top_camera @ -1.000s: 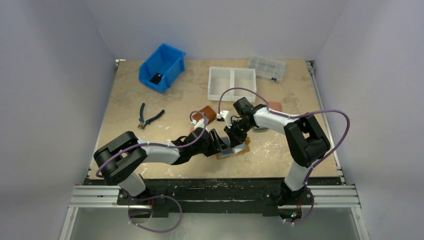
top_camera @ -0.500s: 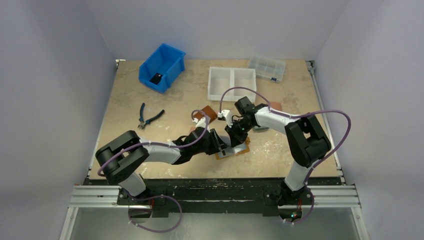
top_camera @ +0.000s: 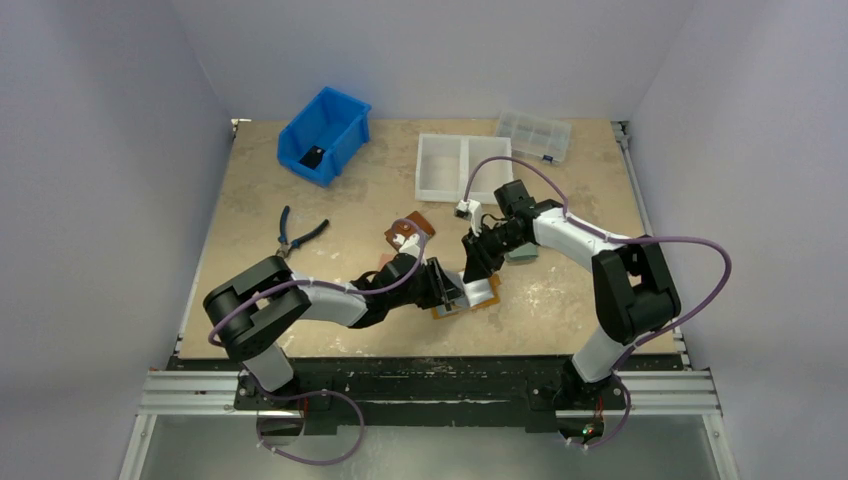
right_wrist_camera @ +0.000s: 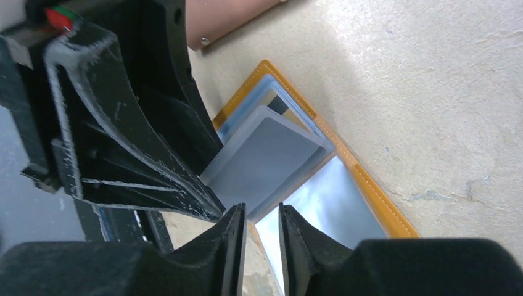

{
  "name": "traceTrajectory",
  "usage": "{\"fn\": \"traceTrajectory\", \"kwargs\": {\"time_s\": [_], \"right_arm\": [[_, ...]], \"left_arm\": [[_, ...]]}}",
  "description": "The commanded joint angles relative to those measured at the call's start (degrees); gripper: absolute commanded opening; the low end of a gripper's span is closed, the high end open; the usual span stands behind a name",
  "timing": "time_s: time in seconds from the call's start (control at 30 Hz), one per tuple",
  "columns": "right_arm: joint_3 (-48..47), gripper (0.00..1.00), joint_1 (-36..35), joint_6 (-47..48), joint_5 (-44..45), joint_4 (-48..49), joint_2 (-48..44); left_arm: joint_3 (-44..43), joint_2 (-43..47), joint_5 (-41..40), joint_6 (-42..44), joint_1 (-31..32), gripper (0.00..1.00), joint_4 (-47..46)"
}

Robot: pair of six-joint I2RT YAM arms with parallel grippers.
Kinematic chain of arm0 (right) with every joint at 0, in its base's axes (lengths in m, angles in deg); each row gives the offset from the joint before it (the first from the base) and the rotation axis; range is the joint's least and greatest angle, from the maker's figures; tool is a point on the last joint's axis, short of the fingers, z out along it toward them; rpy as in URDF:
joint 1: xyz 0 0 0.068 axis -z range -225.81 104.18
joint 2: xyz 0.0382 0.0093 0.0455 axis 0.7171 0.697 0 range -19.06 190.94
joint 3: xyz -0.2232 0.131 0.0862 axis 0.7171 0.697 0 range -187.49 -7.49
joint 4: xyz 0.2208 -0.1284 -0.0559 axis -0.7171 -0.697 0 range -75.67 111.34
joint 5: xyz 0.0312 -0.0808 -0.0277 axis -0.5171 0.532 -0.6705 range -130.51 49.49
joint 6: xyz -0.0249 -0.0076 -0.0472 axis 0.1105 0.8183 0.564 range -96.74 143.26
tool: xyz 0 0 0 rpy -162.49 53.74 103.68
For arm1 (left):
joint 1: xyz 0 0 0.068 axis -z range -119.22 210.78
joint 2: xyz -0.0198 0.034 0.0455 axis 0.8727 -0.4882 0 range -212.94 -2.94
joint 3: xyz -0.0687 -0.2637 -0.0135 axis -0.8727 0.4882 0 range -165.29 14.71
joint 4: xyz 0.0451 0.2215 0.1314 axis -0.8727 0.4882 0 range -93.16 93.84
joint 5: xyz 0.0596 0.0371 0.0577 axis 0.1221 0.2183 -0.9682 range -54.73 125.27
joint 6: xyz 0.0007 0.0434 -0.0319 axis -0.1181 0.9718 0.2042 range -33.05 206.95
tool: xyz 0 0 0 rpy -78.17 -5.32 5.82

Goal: Take the credit cards out of the card holder
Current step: Remove the credit card from the card holder.

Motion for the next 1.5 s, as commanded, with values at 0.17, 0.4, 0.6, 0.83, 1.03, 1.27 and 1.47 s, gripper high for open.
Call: {"fn": "traceTrajectory", "kwargs": {"time_s": [0.17,0.4,0.6,0.83,1.03,1.27,1.47], "right_arm": [[4.4,0.55,4.9,-18.2,-6.4,12.0,-1.5],[4.9,0.65,5.6,-21.7,-10.1,13.1,1.1],[4.5,0.67,5.7,-21.2,-12.4,12.2,1.5],[3.8,0.67,5.8,-19.4,-12.7,10.6,2.2],[3.5,0.6,5.8,-18.6,-9.8,9.8,3.4],[3.0,0.38,5.8,-17.5,-7.5,8.7,4.0],[1.9,0.32,5.8,-15.8,-6.8,7.0,3.2]], "left_arm": [[-1.3,-2.3,5.2,1.6,0.2,0.35,-9.5],[-1.8,-4.2,7.4,1.4,0.3,0.41,-12.3],[-3.0,-5.8,8.6,1.3,0.2,0.44,-13.0],[-4.4,-6.9,9.9,1.5,0.2,0.47,-13.8],[-4.1,-6.4,9.8,1.5,0.3,0.47,-14.1],[0.9,-0.7,6.1,2.3,0.2,0.49,-16.3],[8.6,9.0,-2.5,4.1,0.2,0.51,-16.9]]}}
